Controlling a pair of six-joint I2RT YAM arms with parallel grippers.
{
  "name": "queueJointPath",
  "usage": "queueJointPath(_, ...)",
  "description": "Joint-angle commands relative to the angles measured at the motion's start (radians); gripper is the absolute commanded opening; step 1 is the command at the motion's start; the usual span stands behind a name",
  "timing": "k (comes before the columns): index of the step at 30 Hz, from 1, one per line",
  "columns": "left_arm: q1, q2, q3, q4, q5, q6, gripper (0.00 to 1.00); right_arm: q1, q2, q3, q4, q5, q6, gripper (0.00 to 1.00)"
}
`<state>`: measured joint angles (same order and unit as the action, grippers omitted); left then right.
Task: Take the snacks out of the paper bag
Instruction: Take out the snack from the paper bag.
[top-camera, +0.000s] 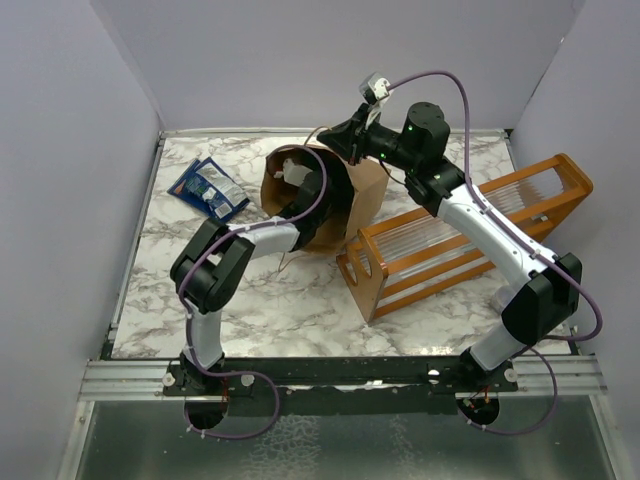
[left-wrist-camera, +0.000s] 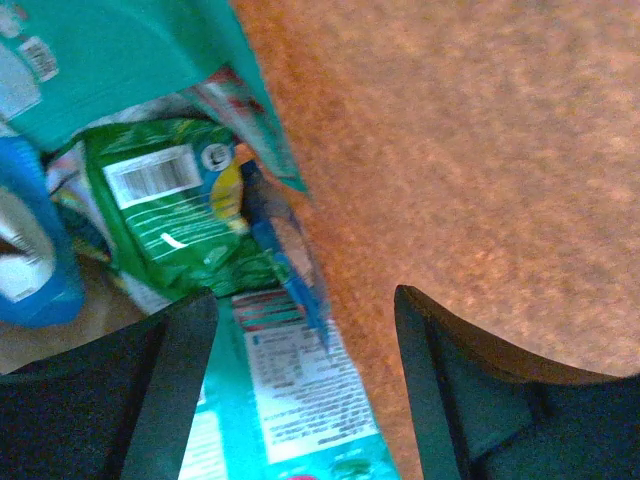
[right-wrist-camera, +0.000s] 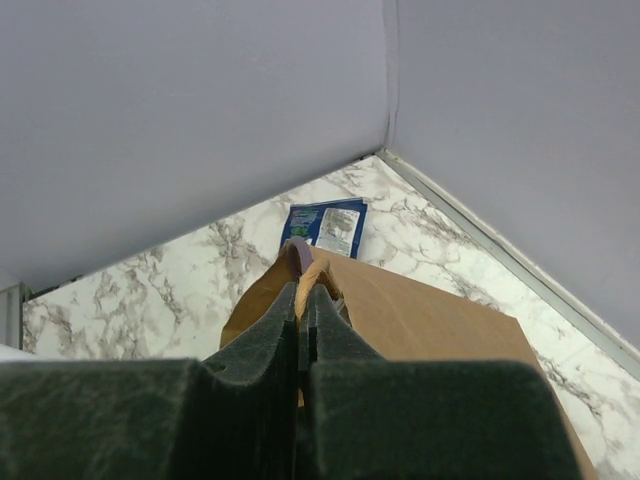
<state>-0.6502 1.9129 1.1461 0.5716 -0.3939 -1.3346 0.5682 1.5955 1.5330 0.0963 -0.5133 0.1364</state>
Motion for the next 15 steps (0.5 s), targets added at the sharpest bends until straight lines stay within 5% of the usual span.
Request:
queueJointPath(1, 0.001, 0.053, 0.071, 0.077, -0.007, 0.06, 0.75, 0.004, -0.031, 0.049, 0.016, 0.0, -0.002, 0.02)
queueJointPath(10, 0.013, 0.151, 0.2, -0.048, 0.015, 0.005, 0.59, 0.004, -0.033, 0.067, 0.005, 0.014, -0.012, 0.01)
queueJointPath(15, 0.031, 0.138, 0.243, -0.15, 0.054, -0.005, 0.21, 0.004, -0.04, 0.061, 0.005, 0.028, -0.029, 0.01)
